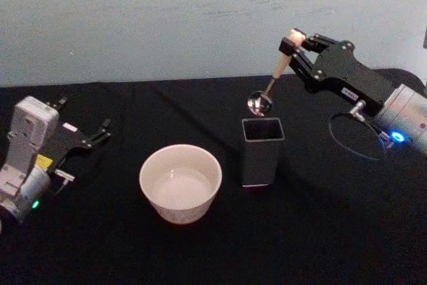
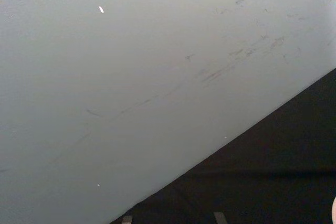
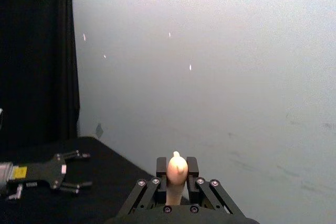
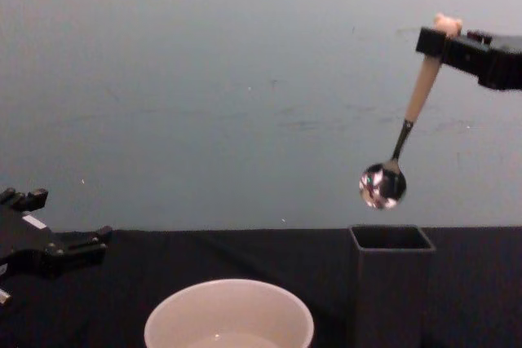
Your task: Pick up the stirring spoon with one hand, stir inside the cup, then place it back in its original position.
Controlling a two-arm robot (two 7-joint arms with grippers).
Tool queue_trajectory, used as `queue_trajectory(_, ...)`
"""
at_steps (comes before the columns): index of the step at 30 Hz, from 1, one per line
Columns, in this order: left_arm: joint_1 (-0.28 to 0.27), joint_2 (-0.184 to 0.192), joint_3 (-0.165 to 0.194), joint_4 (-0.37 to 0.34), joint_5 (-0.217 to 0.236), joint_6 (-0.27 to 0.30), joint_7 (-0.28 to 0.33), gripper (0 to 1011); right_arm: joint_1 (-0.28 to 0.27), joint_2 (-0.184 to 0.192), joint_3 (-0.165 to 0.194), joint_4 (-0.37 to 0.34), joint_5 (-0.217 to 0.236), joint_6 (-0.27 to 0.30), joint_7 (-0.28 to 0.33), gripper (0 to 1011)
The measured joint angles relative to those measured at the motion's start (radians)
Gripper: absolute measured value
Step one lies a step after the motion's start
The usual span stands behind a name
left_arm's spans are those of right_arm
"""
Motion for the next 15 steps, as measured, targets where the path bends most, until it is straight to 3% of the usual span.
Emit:
queue_trajectory(4, 0.000, 0.000, 0.000, 0.000, 0.000, 0.000, 0.000, 1001, 0.010, -0.006, -0.004, -0.005, 0.000, -0.010, 0.000, 214)
queue_trajectory(15, 0.000, 0.000, 0.000, 0.000, 0.000, 0.000, 0.000, 1001, 0.065, -0.052, -0.072, 0.042, -0.049, -0.024, 0.011, 214)
